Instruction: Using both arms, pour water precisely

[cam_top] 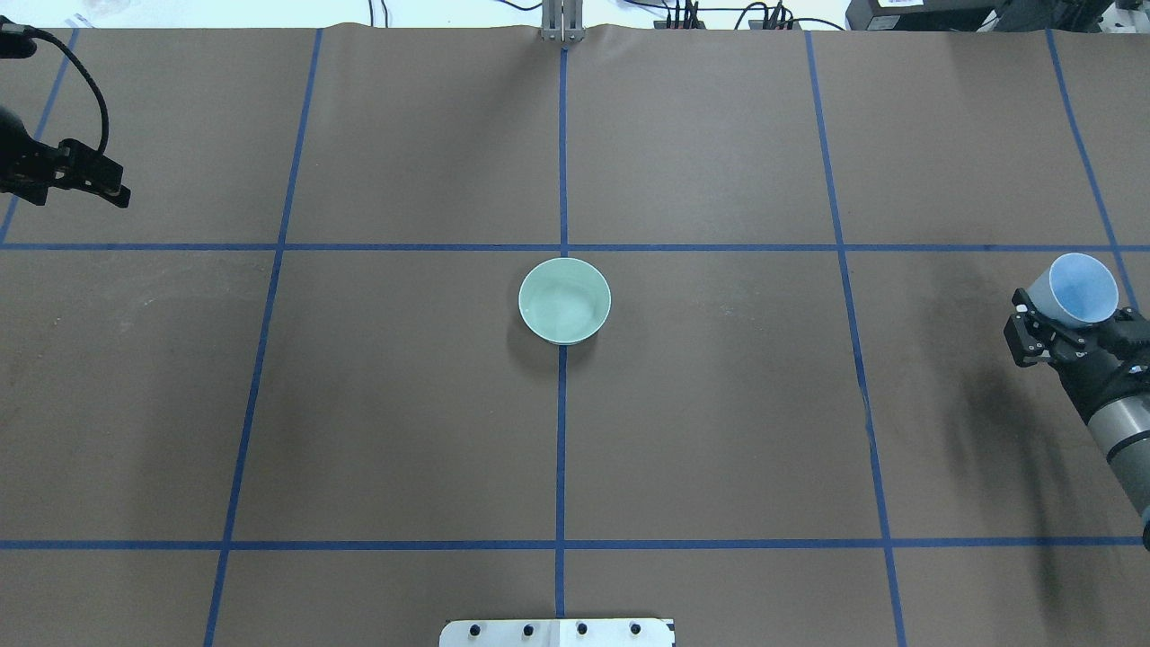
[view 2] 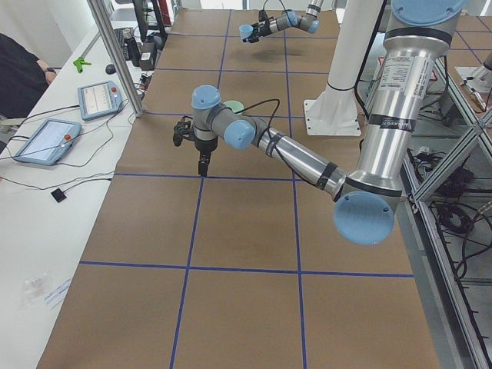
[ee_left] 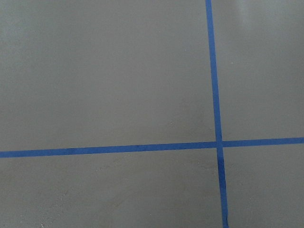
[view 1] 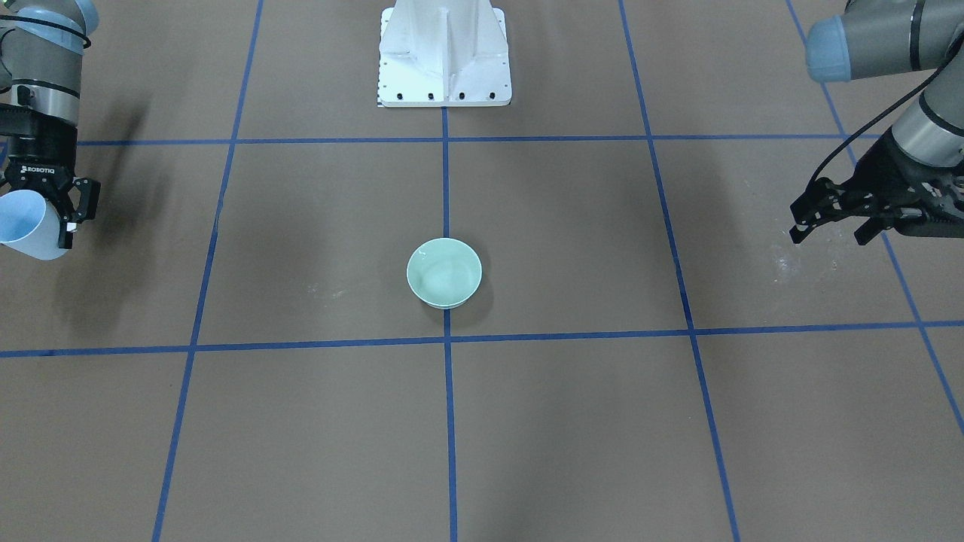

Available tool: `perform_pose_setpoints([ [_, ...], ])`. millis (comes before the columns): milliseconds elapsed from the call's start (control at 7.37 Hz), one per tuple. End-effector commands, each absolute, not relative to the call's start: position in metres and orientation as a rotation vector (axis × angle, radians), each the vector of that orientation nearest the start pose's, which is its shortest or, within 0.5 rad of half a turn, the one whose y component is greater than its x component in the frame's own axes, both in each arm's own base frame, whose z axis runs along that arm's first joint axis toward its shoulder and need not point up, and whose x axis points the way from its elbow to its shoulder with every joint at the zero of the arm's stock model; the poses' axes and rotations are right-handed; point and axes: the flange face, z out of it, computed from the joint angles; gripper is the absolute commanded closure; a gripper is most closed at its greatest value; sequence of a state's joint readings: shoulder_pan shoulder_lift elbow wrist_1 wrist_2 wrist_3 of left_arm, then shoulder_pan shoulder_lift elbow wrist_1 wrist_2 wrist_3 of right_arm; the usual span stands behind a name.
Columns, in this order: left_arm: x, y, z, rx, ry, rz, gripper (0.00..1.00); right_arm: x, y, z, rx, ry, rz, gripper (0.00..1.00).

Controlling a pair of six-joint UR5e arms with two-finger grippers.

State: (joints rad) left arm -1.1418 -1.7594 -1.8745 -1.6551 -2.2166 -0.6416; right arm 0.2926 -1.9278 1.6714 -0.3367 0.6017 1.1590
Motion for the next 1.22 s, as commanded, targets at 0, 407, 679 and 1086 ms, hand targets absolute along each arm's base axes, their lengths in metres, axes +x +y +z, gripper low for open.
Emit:
perform_pose_setpoints([
  [0,0.164,-0.533,0.408,0.156,0.821,-0.014,0.00,-0.287,-0.268,0.608,1.186,-0.571,0.338,1.00],
  [407,0.165,-0.534,0.410,0.151,0.819,-0.014,0.00,-0.297,-0.248,0.634,1.205,-0.546,0.273,1.00],
  [679,0.165,-0.534,0.410,0.152,0.819,-0.013,0.00,-0.304,-0.239,0.634,1.204,-0.558,0.252,1.00],
  [1086,0.165,-0.534,0.410,0.152,0.819,-0.013,0.00,-0.303,-0.231,0.643,1.191,-0.614,0.254,1.00],
])
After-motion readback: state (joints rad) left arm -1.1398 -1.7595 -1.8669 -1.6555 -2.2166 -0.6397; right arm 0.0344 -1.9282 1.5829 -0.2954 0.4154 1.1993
